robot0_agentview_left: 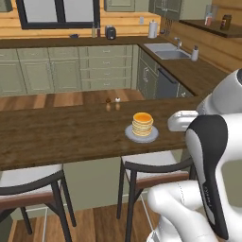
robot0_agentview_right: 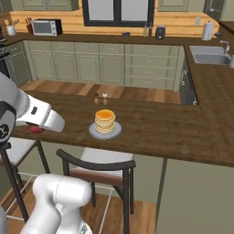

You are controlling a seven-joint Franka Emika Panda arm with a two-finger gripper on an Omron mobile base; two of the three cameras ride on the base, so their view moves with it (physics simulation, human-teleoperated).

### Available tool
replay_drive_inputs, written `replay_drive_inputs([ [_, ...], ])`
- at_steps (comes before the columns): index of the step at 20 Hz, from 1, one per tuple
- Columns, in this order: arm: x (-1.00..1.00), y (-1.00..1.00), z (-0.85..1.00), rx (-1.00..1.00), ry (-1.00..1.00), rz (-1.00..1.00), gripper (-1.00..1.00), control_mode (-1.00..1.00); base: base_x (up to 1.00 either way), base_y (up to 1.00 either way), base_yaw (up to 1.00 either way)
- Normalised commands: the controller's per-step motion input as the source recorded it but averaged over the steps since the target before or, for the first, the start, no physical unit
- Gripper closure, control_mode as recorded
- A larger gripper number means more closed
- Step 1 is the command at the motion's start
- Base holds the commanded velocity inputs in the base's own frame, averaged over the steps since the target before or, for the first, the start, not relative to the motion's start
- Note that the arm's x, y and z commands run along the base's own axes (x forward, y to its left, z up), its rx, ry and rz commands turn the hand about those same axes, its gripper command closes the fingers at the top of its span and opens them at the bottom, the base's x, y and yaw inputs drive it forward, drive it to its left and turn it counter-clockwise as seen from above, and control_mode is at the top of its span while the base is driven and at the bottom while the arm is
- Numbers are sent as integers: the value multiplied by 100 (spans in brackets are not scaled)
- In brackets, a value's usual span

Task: Take the strawberry from the fridge and place it on top of the pancake, located on the dining counter.

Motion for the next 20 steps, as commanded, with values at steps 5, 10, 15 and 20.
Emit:
replay_drive_inputs([
  [5, 39, -6, 0, 0, 3, -2, 100, -100, 44, -1, -4],
  [10, 100, -33, -6, 1, 9, 0, 100, -100, 0, 0, 0],
  [15, 100, -28, -31, 0, 1, 0, 100, -100, 0, 0, 0],
  [20, 100, -4, -42, 0, 2, 0, 100, -100, 0, 0, 0],
])
